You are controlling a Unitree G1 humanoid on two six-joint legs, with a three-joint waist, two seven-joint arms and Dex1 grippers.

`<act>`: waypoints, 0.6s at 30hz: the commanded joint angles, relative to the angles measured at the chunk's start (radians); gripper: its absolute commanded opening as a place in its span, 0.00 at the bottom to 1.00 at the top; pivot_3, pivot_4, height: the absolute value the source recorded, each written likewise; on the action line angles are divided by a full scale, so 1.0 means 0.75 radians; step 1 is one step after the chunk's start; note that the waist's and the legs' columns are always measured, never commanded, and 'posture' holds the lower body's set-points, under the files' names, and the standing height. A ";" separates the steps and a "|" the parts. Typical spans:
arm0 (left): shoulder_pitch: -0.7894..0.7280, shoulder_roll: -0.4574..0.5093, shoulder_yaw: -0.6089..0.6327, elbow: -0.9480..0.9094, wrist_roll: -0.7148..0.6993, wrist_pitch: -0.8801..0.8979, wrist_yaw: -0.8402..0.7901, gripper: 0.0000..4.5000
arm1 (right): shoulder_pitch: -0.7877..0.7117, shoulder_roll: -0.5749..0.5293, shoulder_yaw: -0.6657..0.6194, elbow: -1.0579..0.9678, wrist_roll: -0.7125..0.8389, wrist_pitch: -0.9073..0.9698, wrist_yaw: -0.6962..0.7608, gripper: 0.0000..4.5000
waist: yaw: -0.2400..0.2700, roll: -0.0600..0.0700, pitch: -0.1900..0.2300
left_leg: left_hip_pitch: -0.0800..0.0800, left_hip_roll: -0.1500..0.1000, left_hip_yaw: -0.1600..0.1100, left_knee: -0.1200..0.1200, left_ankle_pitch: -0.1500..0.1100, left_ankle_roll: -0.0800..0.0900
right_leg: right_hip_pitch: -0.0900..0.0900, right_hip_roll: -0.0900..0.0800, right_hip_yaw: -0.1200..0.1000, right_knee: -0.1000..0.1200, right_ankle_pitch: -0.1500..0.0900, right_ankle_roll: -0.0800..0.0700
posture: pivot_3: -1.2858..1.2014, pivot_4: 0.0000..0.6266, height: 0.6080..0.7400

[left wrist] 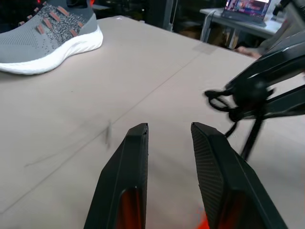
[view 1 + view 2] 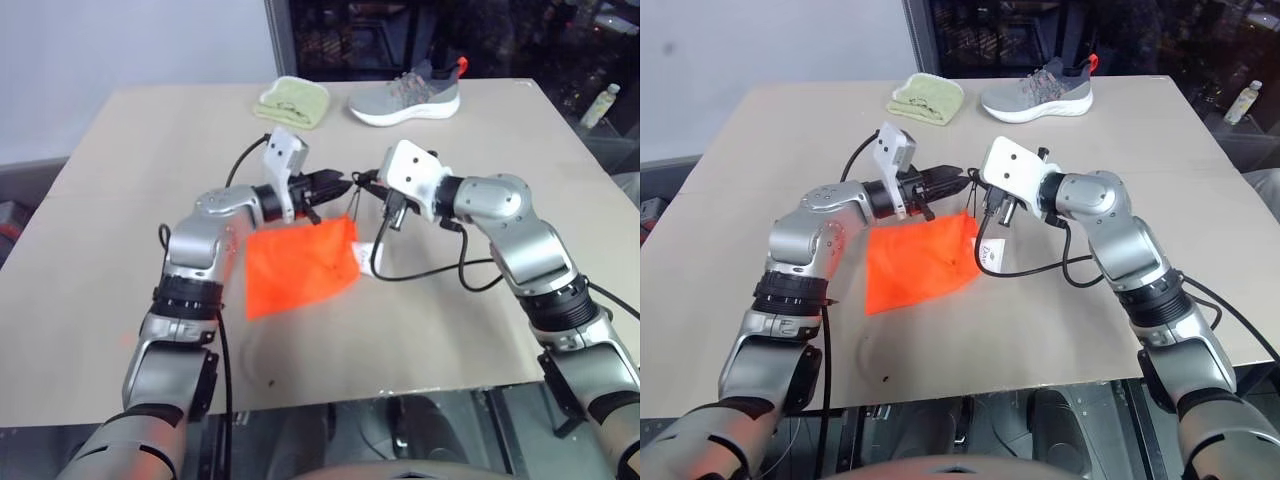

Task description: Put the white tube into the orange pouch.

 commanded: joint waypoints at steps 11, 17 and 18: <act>0.017 0.015 0.016 -0.117 -0.034 0.040 -0.114 0.32 | -0.012 -0.005 -0.046 -0.053 0.001 -0.018 -0.030 0.00 | 0.002 0.000 0.000 | 0.000 0.000 -0.001 0.000 0.000 0.000 | 0.000 0.000 0.000 0.002 0.000 0.000 | 0.52 0.24 1.00; 0.051 0.019 0.027 -0.153 -0.054 0.074 -0.117 0.32 | -0.014 -0.014 -0.038 -0.033 -0.021 -0.025 -0.046 0.00 | 0.002 0.000 0.000 | 0.000 0.001 -0.001 0.000 0.000 0.000 | 0.000 0.000 0.000 0.001 0.000 0.000 | 0.52 0.24 1.00; 0.055 0.017 0.025 -0.162 -0.056 0.079 -0.119 0.32 | -0.014 -0.016 -0.036 -0.032 -0.024 -0.027 -0.047 0.00 | 0.003 0.000 0.000 | 0.000 0.001 -0.001 0.000 0.000 0.000 | 0.000 0.000 0.000 0.001 0.000 0.000 | 0.52 0.24 1.00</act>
